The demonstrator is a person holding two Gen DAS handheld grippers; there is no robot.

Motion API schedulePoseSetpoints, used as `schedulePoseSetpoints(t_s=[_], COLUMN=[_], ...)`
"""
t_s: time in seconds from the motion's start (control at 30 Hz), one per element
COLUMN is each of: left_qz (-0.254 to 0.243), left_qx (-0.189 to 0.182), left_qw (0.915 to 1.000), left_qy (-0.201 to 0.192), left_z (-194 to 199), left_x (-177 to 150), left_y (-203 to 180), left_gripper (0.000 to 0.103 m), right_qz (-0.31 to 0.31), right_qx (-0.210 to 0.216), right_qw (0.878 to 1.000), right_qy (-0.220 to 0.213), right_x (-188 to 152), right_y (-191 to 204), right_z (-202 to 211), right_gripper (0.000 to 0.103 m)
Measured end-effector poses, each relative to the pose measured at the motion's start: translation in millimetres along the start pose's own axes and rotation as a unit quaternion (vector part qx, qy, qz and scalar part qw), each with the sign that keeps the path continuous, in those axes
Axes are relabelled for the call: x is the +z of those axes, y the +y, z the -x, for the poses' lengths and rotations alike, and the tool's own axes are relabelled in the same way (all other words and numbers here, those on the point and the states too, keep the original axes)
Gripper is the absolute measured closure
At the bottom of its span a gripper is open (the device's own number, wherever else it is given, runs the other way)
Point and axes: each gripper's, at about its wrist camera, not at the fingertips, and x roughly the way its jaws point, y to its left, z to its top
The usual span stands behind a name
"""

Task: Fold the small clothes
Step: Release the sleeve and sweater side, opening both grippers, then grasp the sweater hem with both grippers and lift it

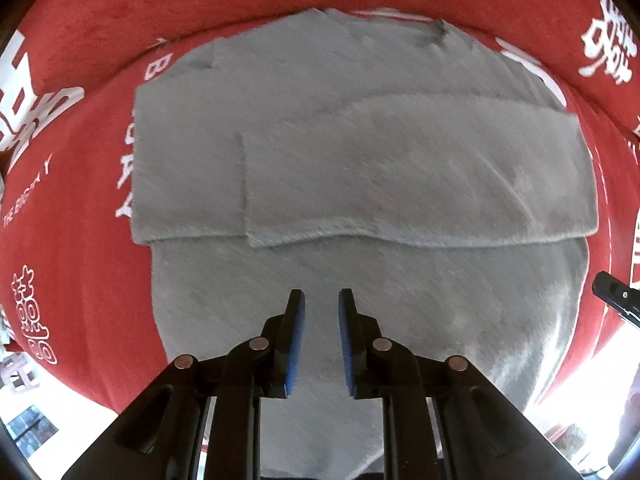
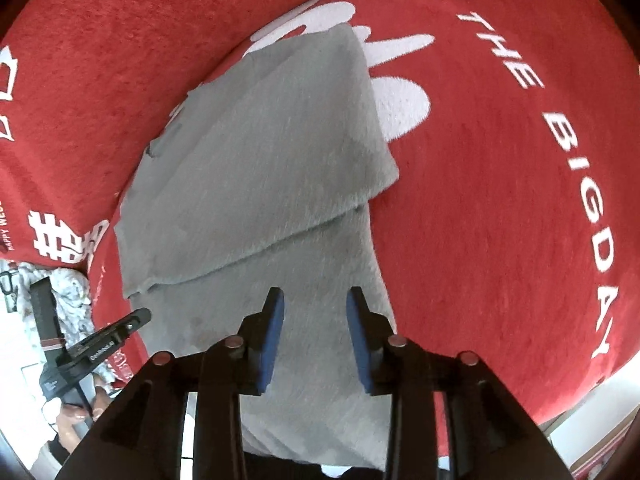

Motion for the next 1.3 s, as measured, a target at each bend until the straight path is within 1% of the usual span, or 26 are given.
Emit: schedulePoseSetpoints(t_s=[0.07,0.1,0.17,0.2,0.23,0.27,0.3,0.43,0.5,0.6,0.67,0.73,0.77,0.83,0.93,1.1,1.17,1.27,1.3], left_qz=[0.000,0.002,0.007,0.007,0.000,-0.004,-0.006,0.001,0.011,0.031,0.041,0.045,0.045,0.042,0.032,0.037,0.038,0.038,0.041], left_qx=[0.005,0.007,0.017,0.022,0.022,0.023,0.025,0.027,0.022,0.013,0.015,0.020,0.013,0.007,0.008,0.002,-0.004,-0.002,-0.004], left_qw=[1.0000,1.0000,0.9998,0.9995,0.9994,0.9994,0.9994,0.9995,0.9996,0.9994,0.9989,0.9986,0.9987,0.9989,0.9994,0.9993,0.9992,0.9993,0.9991], left_qy=[0.003,0.002,-0.005,-0.021,-0.025,-0.024,-0.023,-0.019,-0.014,0.007,0.014,0.021,0.023,0.020,0.009,0.000,-0.006,-0.006,-0.007], left_z=[0.0,0.9,4.6,10.3,13.7,15.2,16.5,19.1,18.0,4.8,2.1,0.6,1.3,4.0,9.3,11.2,10.5,7.2,7.6], left_x=[-2.7,-4.0,-6.4,-8.9,-10.1,-11.5,-12.9,-19.5,-22.2,-33.8,-38.0,-43.6,-47.0,-51.4,-58.5,-74.2,-85.0,-102.0,-111.8], left_y=[-8.2,-12.1,-17.6,-21.7,-27.1,-31.5,-36.2,-49.3,-54.4,-50.4,-52.3,-51.6,-52.0,-52.2,-53.0,-43.3,-37.3,-25.7,-20.3], left_gripper=[0.083,0.052,0.000,0.001,0.001,0.001,0.001,0.001,0.001,0.001,0.001,0.001,0.001,0.001,0.001,0.001,0.001,0.001,0.001], right_qz=[0.000,0.001,0.001,0.002,0.003,0.004,0.006,0.018,0.029,0.046,0.053,0.050,0.048,0.040,0.033,0.012,0.002,-0.007,-0.010], right_qx=[0.004,0.005,0.009,0.010,0.011,0.011,0.012,0.019,0.025,0.035,0.035,0.038,0.039,0.041,0.039,0.048,0.051,0.055,0.055], right_qw=[1.000,1.000,1.000,1.000,1.000,1.000,1.000,1.000,0.999,0.998,0.998,0.998,0.998,0.998,0.998,0.998,0.998,0.998,0.998], right_qy=[0.004,0.005,0.008,0.009,0.010,0.010,0.010,0.016,0.014,0.017,0.021,0.023,0.023,0.026,0.027,0.026,0.022,0.011,0.011], right_x=[-3.2,-4.2,-6.5,-6.6,-6.7,-6.7,-6.6,-5.9,-6.0,-6.4,-7.1,-8.8,-9.5,-12.7,-19.7,-36.2,-43.0,-56.0,-61.3], right_y=[-0.7,-1.6,-5.5,-6.4,-7.8,-8.7,-9.6,-10.5,-10.2,-8.3,-7.3,-9.7,-10.9,-15.9,-22.0,-36.7,-42.9,-52.1,-55.1], right_z=[0.9,1.1,4.0,4.9,6.2,7.3,8.5,12.0,15.0,17.3,18.1,20.2,20.7,21.3,21.8,20.1,19.8,20.4,19.1], right_gripper=[0.065,0.062,0.060,0.060,0.060,0.056,0.051,0.039,0.024,0.023,0.023,0.023,0.023,0.023,0.023,0.023,0.023,0.023,0.023])
